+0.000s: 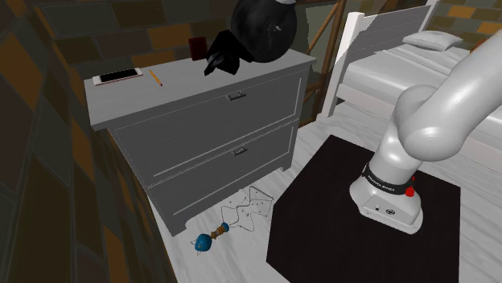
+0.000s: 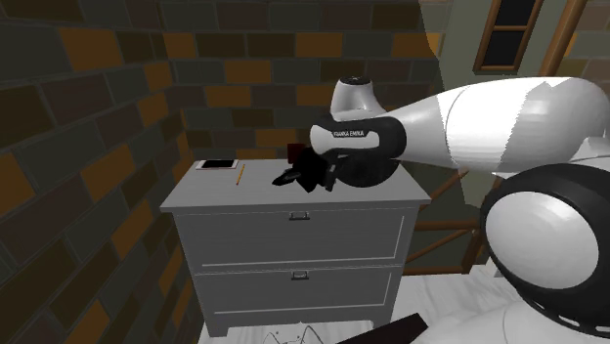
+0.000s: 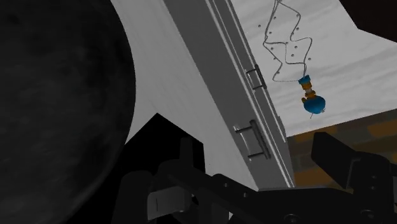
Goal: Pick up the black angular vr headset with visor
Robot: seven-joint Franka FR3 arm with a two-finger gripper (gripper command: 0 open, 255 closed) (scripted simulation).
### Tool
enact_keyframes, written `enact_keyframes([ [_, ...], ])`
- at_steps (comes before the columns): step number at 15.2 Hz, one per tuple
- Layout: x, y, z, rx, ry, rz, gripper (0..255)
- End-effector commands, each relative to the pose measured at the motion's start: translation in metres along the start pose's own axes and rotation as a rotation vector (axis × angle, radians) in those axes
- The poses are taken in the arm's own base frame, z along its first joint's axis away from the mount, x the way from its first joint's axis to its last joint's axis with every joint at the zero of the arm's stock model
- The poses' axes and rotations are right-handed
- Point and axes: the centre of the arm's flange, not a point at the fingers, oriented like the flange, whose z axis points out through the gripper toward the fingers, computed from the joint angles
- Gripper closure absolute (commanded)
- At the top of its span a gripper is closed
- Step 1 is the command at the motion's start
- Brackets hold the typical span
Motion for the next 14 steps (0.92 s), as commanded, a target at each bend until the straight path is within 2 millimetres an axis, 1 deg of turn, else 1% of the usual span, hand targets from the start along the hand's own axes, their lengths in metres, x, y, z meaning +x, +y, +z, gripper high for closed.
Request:
enact_keyframes([
  [1, 0.018, 0.013, 0.012, -0.025, 0.034, -0.095, 0],
  [6, 0.061, 0.032, 0.032, -0.078, 0.117, -0.316, 0],
  [11, 0.11, 0.042, 0.048, -0.131, 0.199, -0.538, 0],
  [12, 0.113, 0.043, 0.049, -0.133, 0.204, -0.549, 0],
  [14, 0.111, 0.04, 0.059, -0.133, 0.204, -0.549, 0],
])
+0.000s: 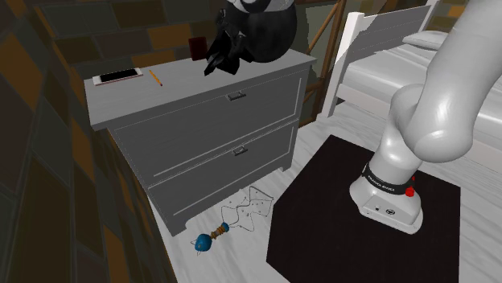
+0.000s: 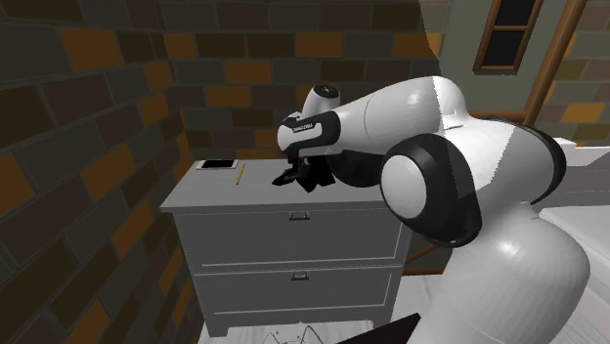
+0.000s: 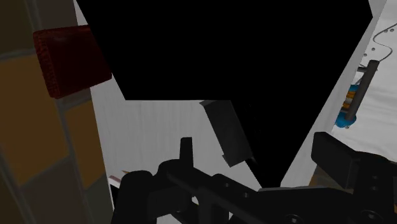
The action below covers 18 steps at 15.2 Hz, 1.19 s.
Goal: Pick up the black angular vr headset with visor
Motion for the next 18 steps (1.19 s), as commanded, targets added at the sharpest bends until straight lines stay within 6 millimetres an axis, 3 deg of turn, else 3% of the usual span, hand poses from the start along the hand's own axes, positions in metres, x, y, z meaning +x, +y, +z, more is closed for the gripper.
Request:
enact_keyframes([
  [1, 0.0, -0.004, 0.008, -0.003, 0.003, -0.008, 0],
  [5, -0.004, -0.016, 0.029, -0.003, 0.003, -0.008, 0],
  [7, -0.004, -0.016, 0.029, -0.003, 0.003, -0.008, 0],
  [8, -0.004, -0.015, 0.029, -0.003, 0.003, -0.008, 255],
  [18, -0.003, -0.013, 0.024, -0.003, 0.003, -0.008, 255],
])
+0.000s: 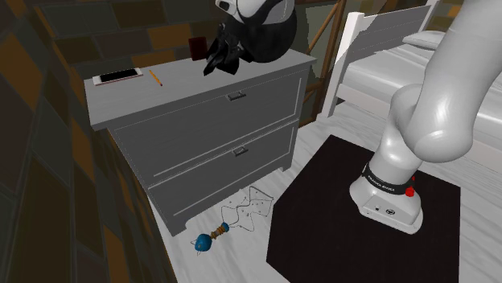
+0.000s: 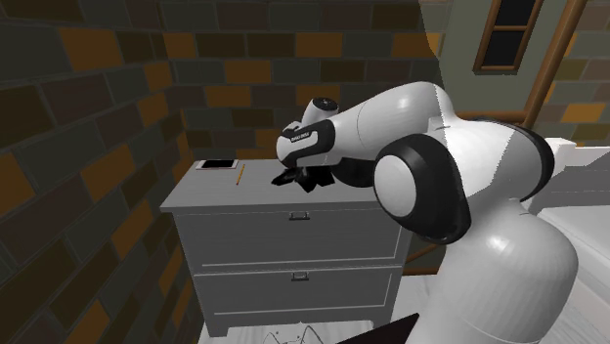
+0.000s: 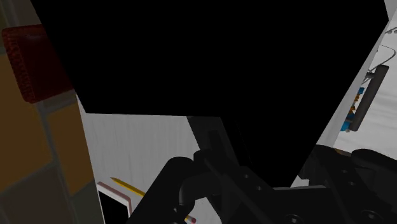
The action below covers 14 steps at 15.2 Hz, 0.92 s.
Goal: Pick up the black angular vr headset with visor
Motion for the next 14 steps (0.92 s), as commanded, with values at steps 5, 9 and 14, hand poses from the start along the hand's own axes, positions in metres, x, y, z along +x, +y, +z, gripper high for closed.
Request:
enact_keyframes([
  [5, 0.003, 0.015, -0.025, 0.0, -0.002, 0.002, 255],
  [9, 0.006, 0.025, -0.043, 0.0, -0.002, 0.002, 255],
  [14, 0.01, 0.039, -0.066, 0.0, -0.002, 0.002, 255],
])
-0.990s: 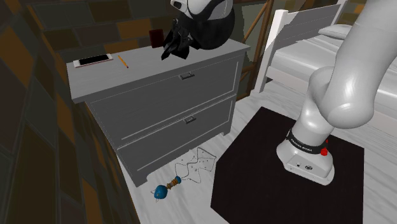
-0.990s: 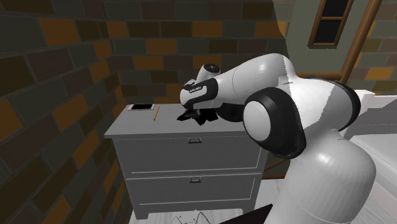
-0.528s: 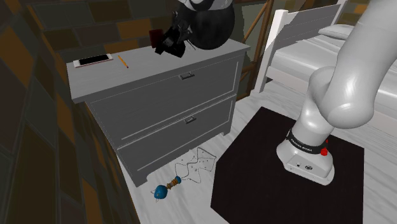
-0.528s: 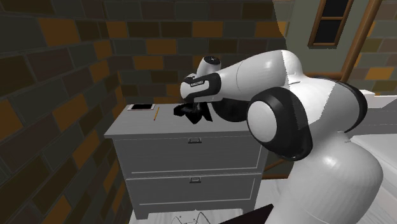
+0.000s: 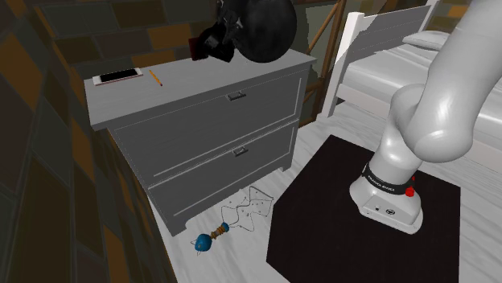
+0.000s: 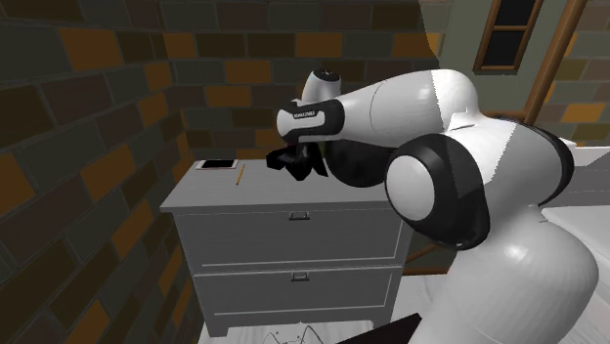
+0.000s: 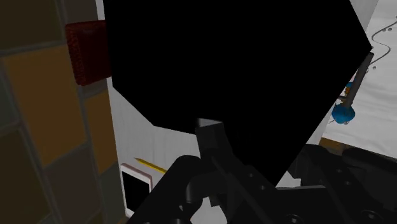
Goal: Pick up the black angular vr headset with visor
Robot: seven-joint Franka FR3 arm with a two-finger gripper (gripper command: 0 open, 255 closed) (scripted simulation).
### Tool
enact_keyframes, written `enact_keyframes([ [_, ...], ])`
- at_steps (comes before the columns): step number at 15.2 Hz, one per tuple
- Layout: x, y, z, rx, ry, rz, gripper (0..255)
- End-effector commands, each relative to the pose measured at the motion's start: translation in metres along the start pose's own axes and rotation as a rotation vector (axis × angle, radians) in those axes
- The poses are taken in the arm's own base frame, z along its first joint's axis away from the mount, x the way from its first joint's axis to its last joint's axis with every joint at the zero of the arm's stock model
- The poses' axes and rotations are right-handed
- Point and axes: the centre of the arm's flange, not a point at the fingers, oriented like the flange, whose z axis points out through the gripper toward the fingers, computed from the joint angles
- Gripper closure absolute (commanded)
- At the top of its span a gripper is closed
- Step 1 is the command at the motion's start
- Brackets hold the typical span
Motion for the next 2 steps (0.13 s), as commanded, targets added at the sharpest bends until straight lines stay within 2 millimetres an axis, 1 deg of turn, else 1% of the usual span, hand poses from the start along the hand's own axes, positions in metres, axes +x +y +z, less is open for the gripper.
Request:
enact_keyframes([
  [1, 0.0001, 0.0048, -0.0053, -0.001, 0.0, 0.0, 255],
  [2, 0.0001, 0.0048, -0.0052, -0.001, 0.0, 0.0, 255],
])
